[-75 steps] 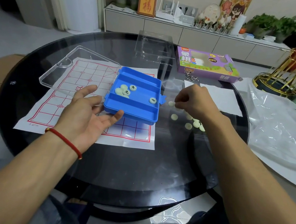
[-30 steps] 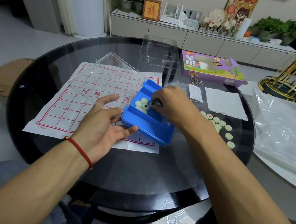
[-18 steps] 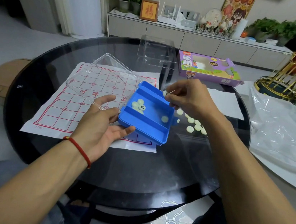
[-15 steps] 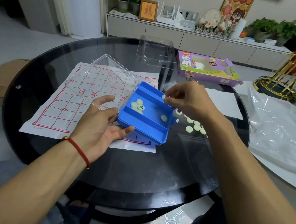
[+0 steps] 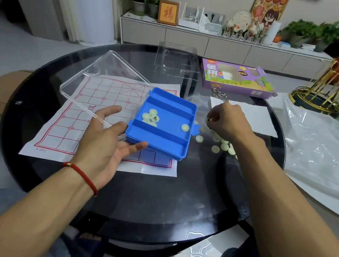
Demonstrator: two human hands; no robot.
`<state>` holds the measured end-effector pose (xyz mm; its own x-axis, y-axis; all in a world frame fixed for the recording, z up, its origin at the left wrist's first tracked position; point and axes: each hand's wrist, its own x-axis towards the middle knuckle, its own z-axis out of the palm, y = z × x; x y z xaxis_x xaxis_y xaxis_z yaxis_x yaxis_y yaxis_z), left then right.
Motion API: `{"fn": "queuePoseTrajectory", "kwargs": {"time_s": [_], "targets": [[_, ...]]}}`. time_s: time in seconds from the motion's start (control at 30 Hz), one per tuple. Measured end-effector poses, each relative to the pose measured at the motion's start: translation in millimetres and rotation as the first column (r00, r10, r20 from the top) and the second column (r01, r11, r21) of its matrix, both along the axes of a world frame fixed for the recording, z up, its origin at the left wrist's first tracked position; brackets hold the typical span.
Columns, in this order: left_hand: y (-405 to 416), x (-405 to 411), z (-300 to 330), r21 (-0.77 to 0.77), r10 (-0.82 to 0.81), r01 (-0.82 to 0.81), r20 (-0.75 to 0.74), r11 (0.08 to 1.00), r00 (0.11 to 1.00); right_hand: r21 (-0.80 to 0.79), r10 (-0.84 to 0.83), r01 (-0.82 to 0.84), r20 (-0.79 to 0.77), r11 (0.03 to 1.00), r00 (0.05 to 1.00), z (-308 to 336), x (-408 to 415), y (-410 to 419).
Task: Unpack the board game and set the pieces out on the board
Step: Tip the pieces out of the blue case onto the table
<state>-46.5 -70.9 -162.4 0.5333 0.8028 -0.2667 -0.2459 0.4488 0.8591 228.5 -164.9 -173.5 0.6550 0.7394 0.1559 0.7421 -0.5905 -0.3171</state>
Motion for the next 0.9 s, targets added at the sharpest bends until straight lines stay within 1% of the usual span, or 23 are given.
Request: {"fn": "queuePoseTrajectory", "kwargs": {"time_s": [0.17, 0.27, 0.3, 0.33, 0.43, 0.5, 0.57, 0.63, 0.67, 0.7, 0.77, 0.83, 0.9], "targets": [[6, -5, -3, 0.024, 0.063, -0.062, -0.046, 0.998, 0.997, -0.063, -0.003, 0.003, -0.002, 0.998, 1.0, -2, -2, 4], [6, -5, -5, 0.019, 0.081, -0.08, -0.061, 0.997, 0.995, 0.047, 0.026, -0.028, 0.035, 0.998, 0.999, 14, -21, 10], [6, -4, -5, 0.012, 0.088, -0.088, -0.066, 0.996, 0.994, 0.072, 0.042, -0.044, 0.026, 0.996, 0.999, 20, -32, 14], [6, -4, -5, 0.004, 0.095, -0.095, -0.065, 0.995, 0.993, 0.066, 0.057, -0.057, 0.003, 0.996, 0.998, 25, -44, 17], [6, -4, -4, -0.018, 0.111, -0.111, -0.041, 0.994, 0.993, -0.078, 0.053, -0.059, -0.085, 0.995, 0.995, 26, -75, 19], [5, -5, -3, -0.035, 0.115, -0.116, -0.031, 0.993, 0.993, -0.125, 0.034, -0.051, -0.138, 0.991, 0.99, 18, -85, 18], [3, -6, -2, -0.056, 0.106, -0.107, -0.03, 0.993, 0.994, -0.102, 0.027, -0.05, -0.217, 0.994, 0.976, 14, -89, 17], [2, -6, -1, -0.071, 0.091, -0.093, -0.036, 0.993, 0.995, -0.039, 0.018, -0.032, -0.322, 0.999, 0.947, 14, -90, 18], [2, -8, -2, -0.067, 0.082, -0.086, -0.05, 0.994, 0.995, -0.019, 0.015, -0.023, -0.347, 1.0, 0.938, 14, -90, 18], [4, -9, -3, -0.042, 0.079, -0.083, -0.089, 0.996, 0.993, -0.013, 0.014, -0.02, -0.343, 1.0, 0.939, 14, -90, 18], [12, -13, -7, 0.073, 0.114, -0.1, -0.227, 0.992, 0.967, 0.0, 0.023, -0.024, -0.317, 1.0, 0.948, 13, -91, 17], [24, -20, -12, 0.18, 0.229, -0.179, -0.317, 0.967, 0.92, 0.007, 0.037, -0.037, -0.322, 0.999, 0.946, 12, -91, 16], [37, -30, -13, 0.267, 0.373, -0.291, -0.345, 0.919, 0.861, -0.03, 0.051, -0.063, -0.296, 0.998, 0.954, 11, -90, 16]]}}
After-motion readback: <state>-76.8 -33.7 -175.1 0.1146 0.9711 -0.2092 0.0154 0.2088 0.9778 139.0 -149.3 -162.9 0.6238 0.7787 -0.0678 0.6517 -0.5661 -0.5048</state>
